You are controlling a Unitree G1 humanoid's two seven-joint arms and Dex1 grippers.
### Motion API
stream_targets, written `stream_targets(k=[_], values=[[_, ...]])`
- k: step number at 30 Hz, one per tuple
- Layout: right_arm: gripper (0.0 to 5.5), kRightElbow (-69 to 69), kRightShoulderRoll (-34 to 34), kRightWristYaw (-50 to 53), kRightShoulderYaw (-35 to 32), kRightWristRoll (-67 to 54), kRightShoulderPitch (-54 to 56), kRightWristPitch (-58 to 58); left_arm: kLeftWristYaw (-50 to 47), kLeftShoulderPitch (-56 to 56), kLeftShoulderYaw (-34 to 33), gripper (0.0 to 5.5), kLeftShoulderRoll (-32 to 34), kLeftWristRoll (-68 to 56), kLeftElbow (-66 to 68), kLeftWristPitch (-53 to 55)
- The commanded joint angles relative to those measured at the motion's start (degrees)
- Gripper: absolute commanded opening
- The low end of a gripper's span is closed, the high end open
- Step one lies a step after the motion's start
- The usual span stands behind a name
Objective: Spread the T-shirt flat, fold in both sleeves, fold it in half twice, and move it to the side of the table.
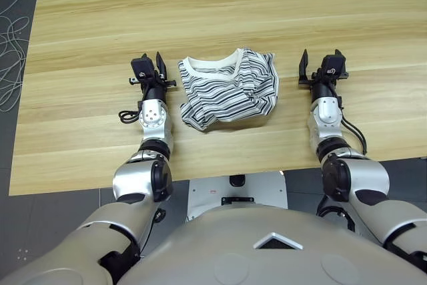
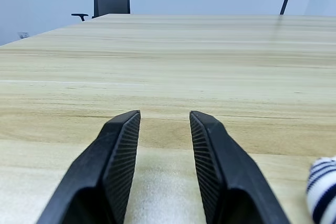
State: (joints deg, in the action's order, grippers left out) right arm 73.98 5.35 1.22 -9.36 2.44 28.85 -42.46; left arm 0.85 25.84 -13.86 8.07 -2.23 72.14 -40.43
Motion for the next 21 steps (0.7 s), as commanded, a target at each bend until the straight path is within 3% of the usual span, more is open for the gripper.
stream_targets(k=[1,21], values=[[4.39,0.49,-0.42,0.35,0.10,0.21,0.67,1.39,0.29,-1.26,-0.13,1.76,-0.29,-0.23,1.09,1.91],[4.39,0.57,-0.40,0.34,0.02,0.39,0.69,1.37,0.34,-1.46,-0.06,1.76,-0.26,-0.42,1.05,1.75]])
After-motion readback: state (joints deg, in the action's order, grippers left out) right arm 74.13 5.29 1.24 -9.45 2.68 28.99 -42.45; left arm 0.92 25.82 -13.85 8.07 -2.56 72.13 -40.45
